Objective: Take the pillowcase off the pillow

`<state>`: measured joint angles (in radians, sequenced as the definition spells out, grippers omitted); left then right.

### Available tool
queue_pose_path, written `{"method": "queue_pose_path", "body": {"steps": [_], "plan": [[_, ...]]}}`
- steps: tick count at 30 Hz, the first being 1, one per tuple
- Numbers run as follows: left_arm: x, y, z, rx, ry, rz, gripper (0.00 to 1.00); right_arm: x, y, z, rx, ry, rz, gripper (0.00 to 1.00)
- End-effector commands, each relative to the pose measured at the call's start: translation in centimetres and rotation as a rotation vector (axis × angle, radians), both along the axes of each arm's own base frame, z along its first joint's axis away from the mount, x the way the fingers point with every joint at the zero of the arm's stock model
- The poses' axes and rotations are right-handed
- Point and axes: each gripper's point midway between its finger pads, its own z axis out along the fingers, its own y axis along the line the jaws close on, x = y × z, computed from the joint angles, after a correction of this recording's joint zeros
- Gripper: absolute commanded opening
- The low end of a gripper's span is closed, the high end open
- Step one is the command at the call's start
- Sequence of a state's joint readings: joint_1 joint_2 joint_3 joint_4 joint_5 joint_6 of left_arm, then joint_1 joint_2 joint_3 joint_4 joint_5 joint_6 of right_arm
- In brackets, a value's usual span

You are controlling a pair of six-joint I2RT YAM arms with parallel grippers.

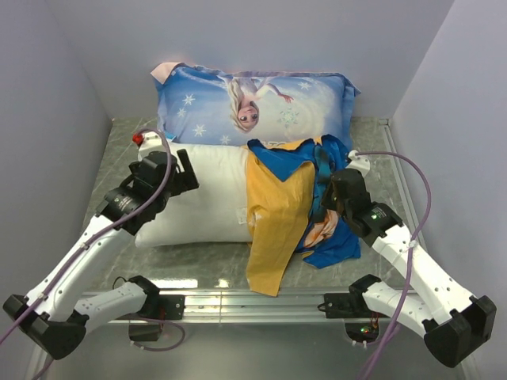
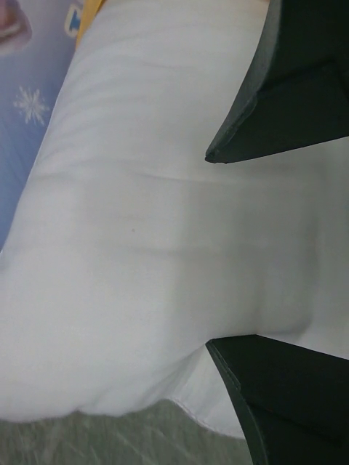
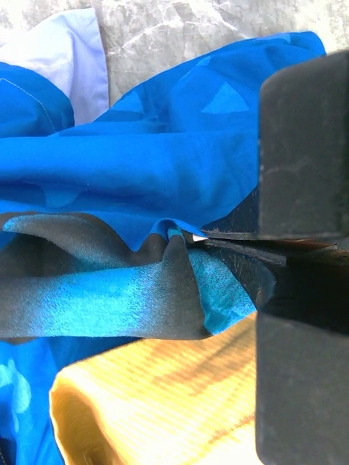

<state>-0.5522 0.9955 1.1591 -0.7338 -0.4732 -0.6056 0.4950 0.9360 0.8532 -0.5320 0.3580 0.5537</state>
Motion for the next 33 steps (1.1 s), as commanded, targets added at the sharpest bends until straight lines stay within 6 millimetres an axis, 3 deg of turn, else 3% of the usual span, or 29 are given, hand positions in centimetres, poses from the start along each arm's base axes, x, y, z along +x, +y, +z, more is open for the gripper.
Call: {"method": "queue_pose_path", "body": {"steps": [1, 8, 11, 12, 14, 17, 18, 23, 28, 31, 32, 33], "plan": [[0.3, 2.9, 2.9, 0.006, -0.106, 0.187, 0.98, 0.9, 0.0, 2.3, 0.006, -0.073, -0.015, 0.0], [-0.9, 6.3, 3.9, 0.048, -0.147, 0.349, 0.99, 0.9, 0.0, 2.4, 0.005, -0.076, -0.014, 0.0], [0.4, 2.2, 5.1, -0.053, -0.189, 0.143, 0.99, 1.0, 0.1, 2.4, 0.006, -0.079, -0.012, 0.0], [0.7, 0.0, 3.8, -0.069, -0.14, 0.045, 0.99, 1.0, 0.0, 2.4, 0.006, -0.078, -0.015, 0.0], [1.3, -2.1, 2.4, -0.077, -0.094, -0.013, 0.99, 1.0, 0.1, 2.4, 0.009, -0.077, -0.01, 0.0], [2.2, -6.8, 0.2, -0.121, -0.038, -0.129, 0.99, 0.8, 0.0, 2.2, 0.01, -0.077, -0.012, 0.0], [2.7, -7.5, 0.1, -0.14, -0.048, -0.134, 0.99, 0.8, -0.1, 2.2, 0.01, -0.078, -0.016, 0.0], [3.7, -9.8, -5.8, -0.101, 0.109, -0.17, 0.99, 0.4, -0.2, 2.5, 0.013, -0.088, -0.011, 0.0], [4.3, -10.5, -11.2, -0.03, 0.226, -0.183, 0.99, 0.4, 0.0, 2.4, 0.025, -0.089, -0.003, 0.0], [4.5, -10.7, -12.6, -0.047, 0.236, -0.186, 0.69, 0.3, 0.0, 2.5, 0.025, -0.092, -0.002, 0.0], [4.7, -10.5, -13.0, -0.055, 0.235, -0.178, 0.43, 0.3, -0.1, 2.6, 0.023, -0.094, -0.004, 0.0], [4.8, -10.5, -13.0, -0.061, 0.237, -0.18, 0.3, 0.3, -0.2, 2.6, 0.019, -0.093, -0.006, 0.0]]}}
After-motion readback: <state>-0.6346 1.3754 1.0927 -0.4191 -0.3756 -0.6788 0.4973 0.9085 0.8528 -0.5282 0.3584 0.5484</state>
